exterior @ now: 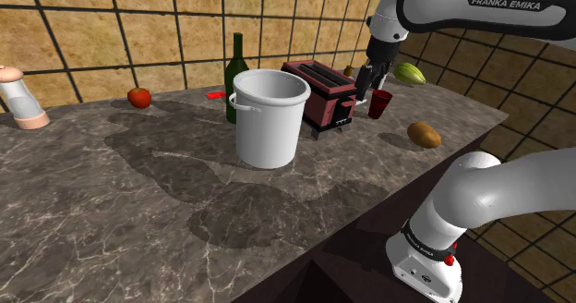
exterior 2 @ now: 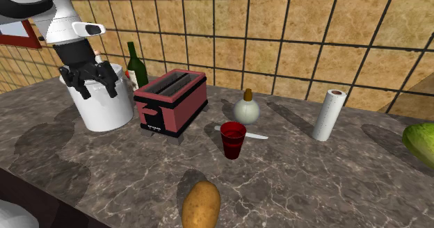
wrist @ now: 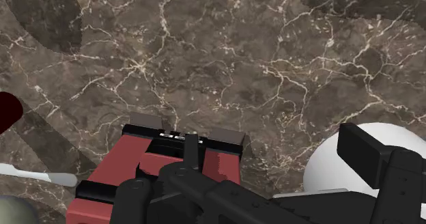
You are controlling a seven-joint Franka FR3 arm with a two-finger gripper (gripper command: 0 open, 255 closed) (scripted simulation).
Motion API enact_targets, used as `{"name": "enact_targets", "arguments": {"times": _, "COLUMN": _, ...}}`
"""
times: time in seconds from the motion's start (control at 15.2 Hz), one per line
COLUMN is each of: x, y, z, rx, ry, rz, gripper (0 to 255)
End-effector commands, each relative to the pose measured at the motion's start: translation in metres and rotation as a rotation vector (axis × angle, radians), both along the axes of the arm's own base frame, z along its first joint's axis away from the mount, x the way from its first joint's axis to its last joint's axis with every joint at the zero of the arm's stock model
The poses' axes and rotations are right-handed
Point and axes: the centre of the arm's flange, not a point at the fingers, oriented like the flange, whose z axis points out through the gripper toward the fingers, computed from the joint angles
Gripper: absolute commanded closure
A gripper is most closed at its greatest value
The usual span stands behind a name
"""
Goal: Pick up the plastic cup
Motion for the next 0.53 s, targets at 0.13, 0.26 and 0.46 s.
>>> {"name": "enact_targets", "arguments": {"times": 0.13, "x": 0.007, "y": -0.023, "z": -0.009, "rx": -0.005, "ry": -0.003, "rz": -0.007, "gripper": 0}}
{"name": "enact_targets", "arguments": {"times": 0.26, "x": 0.014, "y": -0.046, "z": -0.018, "rx": -0.01, "ry": -0.006, "rz": -0.013, "gripper": 0}}
{"name": "enact_targets", "arguments": {"times": 0.46, "x": 0.024, "y": -0.08, "z": -0.032, "rx": -0.017, "ry": -0.01, "rz": -0.024, "gripper": 0}}
